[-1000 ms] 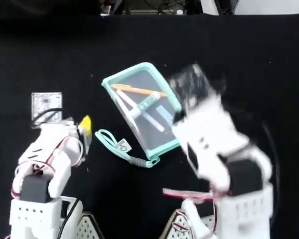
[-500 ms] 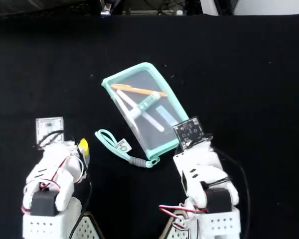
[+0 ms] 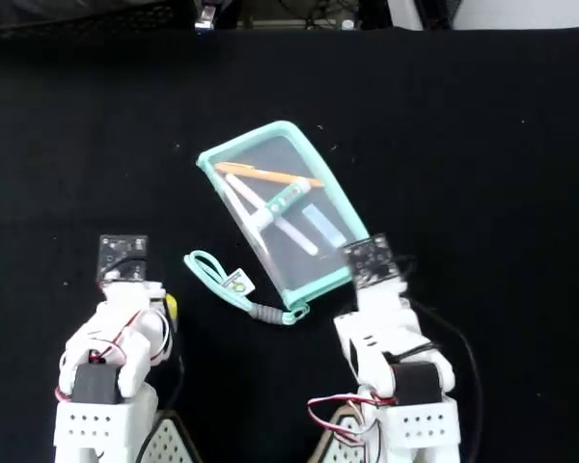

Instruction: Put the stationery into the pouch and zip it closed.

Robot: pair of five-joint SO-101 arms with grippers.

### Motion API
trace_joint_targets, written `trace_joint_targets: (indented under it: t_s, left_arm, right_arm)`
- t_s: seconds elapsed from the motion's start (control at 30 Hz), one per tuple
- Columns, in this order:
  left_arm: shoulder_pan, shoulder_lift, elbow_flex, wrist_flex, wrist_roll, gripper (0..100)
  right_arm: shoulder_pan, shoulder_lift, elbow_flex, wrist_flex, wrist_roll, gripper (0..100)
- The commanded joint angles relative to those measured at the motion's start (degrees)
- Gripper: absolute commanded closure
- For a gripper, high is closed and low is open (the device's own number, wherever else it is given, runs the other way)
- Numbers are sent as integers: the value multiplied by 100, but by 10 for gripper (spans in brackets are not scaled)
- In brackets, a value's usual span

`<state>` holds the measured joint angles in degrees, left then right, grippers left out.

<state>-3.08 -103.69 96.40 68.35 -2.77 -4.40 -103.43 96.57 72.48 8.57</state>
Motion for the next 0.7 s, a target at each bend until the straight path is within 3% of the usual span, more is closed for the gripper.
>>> trace_joint_targets:
  t_s: [0.0,0.67]
  left_arm:
    - [-66,-53,101,360,-413,866]
    - [-57,-53,92,440,-422,866]
  right_arm:
    - [53,-277,-4,18,-888,984]
    - [53,-277,4,123,-993,985]
